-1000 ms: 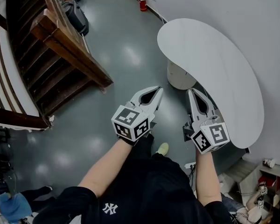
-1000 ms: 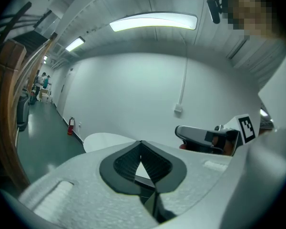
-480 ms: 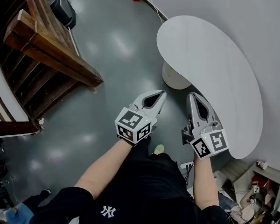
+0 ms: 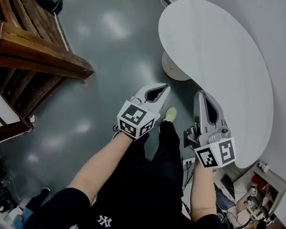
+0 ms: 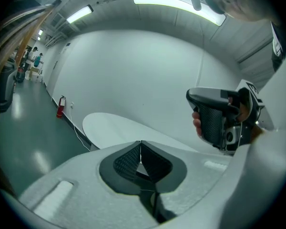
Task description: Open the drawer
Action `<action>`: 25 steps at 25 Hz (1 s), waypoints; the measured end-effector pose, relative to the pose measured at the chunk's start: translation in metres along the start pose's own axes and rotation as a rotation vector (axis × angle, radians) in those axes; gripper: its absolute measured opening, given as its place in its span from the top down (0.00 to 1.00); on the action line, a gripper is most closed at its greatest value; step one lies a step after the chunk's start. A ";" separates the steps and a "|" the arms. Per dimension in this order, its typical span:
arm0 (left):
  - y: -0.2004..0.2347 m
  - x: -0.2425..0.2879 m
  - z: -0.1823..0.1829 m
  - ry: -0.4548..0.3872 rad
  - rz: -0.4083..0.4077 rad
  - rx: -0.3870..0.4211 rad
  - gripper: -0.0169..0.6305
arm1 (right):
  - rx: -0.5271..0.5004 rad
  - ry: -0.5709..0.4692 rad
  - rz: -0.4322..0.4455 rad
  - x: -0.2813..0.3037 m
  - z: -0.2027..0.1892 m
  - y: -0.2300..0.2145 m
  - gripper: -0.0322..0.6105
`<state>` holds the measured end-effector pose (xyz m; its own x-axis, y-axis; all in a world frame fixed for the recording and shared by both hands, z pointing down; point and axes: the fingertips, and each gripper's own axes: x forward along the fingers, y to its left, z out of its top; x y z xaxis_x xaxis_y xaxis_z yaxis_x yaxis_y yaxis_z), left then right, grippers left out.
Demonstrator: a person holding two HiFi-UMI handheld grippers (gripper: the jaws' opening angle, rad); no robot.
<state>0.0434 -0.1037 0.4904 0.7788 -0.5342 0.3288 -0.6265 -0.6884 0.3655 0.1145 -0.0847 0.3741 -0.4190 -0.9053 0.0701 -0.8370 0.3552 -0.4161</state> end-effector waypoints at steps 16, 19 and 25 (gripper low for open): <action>-0.029 0.066 -0.030 -0.074 -0.042 0.181 0.95 | -0.280 -0.021 -0.034 -0.024 0.013 0.005 0.93; -0.006 0.092 -0.048 -0.075 -0.038 0.201 0.94 | -0.298 -0.029 -0.019 -0.005 -0.002 -0.003 0.93; 0.006 0.130 -0.068 -0.070 -0.047 0.264 0.82 | -0.315 -0.044 0.004 -0.001 -0.014 -0.011 0.93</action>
<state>0.1389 -0.1437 0.5944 0.8131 -0.5246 0.2522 -0.5666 -0.8126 0.1363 0.1189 -0.0845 0.3916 -0.4129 -0.9104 0.0267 -0.9059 0.4075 -0.1151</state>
